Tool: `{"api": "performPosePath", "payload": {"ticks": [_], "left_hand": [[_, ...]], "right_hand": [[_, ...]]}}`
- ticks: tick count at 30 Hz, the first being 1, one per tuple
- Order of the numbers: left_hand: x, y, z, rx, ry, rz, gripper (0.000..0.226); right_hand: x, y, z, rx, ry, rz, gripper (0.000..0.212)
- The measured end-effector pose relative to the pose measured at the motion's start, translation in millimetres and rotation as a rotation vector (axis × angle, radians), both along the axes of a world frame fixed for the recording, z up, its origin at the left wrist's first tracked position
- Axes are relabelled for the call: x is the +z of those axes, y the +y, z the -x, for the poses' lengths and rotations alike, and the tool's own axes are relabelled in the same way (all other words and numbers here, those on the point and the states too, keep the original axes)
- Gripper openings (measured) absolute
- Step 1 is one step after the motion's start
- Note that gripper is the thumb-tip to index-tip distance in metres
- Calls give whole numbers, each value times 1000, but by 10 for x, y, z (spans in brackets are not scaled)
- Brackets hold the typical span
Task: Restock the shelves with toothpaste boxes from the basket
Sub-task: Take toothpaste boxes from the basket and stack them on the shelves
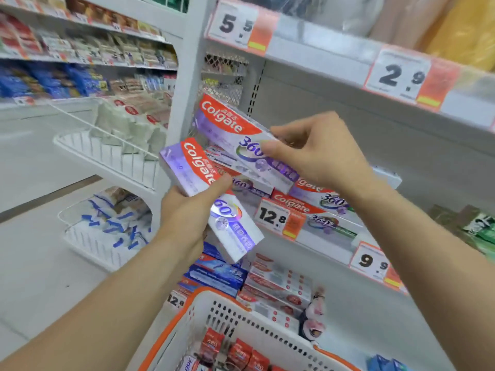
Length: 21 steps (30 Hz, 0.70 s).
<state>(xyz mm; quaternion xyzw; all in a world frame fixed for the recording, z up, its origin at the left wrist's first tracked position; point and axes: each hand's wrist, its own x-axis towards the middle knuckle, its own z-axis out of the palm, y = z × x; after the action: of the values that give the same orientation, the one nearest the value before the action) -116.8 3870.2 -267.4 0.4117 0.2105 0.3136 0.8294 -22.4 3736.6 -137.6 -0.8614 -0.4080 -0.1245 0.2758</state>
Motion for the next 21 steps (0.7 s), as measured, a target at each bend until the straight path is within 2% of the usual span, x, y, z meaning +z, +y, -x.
{"api": "performPosePath", "payload": {"ticks": [2, 6, 11, 15, 17, 21], "left_hand": [[-53, 110, -11, 21, 8, 16, 22], [-130, 256, -51, 34, 31, 11, 21], [-174, 386, -128, 36, 76, -11, 29], [-201, 415, -201, 28, 111, -39, 52], [-229, 429, -241, 33, 116, -43, 47], [-229, 425, -294, 14, 110, -20, 52]], "right_hand": [[167, 239, -69, -50, -115, 88, 34], [310, 595, -310, -128, -171, 240, 41], [251, 823, -695, -167, -76, 327, 42], [108, 930, -938, -148, 2, 395, 48], [69, 966, -1017, -157, -9, 436, 46], [33, 1037, -1095, -180, -90, 611, 37]]}}
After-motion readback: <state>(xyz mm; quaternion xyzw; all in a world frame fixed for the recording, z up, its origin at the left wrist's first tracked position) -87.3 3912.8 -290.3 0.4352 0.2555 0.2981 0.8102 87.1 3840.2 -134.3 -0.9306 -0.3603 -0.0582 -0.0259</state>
